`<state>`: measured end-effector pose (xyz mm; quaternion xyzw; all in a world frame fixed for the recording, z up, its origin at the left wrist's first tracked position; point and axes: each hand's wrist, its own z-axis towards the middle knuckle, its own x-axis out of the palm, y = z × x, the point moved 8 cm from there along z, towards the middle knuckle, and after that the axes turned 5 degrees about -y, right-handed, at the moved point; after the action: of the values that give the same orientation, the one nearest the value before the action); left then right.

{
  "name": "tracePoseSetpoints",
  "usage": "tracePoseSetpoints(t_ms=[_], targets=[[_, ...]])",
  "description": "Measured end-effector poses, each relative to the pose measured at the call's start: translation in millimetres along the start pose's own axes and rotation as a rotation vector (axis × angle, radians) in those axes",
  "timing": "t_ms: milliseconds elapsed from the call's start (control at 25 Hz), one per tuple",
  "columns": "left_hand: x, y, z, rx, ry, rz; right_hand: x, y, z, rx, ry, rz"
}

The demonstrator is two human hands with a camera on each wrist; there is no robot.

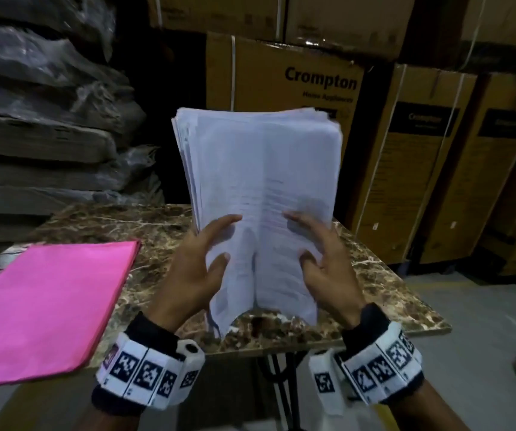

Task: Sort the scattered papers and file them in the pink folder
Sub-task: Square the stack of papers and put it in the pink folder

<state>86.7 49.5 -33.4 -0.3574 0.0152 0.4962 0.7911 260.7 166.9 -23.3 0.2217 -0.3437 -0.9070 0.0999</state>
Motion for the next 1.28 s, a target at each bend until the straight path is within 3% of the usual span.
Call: tracePoseSetpoints(t_ms=[200,320,600,800,920,1040,1280], targets=[[18,1,-11,-0.013,0.027,0.008,17,-27,-16,0.054,-0.107,0.073],[9,-2,-4,0.012,-0.021,-0.024,16,-19,-2,0.086,-0.140,0.137],[-24,-5,2,0.051,-0.212,0.014,9,0,4,-0.009,-0.212,0.185],[-46,-31,30,0.111,-0.368,0.140,-6,33,36,-0.162,-0.283,-0.064],[-55,-42,49,0.042,-0.445,0.195,-12,51,56,-0.182,-0.295,-0.172],[-57,-40,55,-0.031,-0.453,0.252,-11,56,63,-0.186,-0.301,-0.272],[-64,-40,45,-0.024,-0.417,0.217,-8,62,57,-0.186,-0.291,-0.241]])
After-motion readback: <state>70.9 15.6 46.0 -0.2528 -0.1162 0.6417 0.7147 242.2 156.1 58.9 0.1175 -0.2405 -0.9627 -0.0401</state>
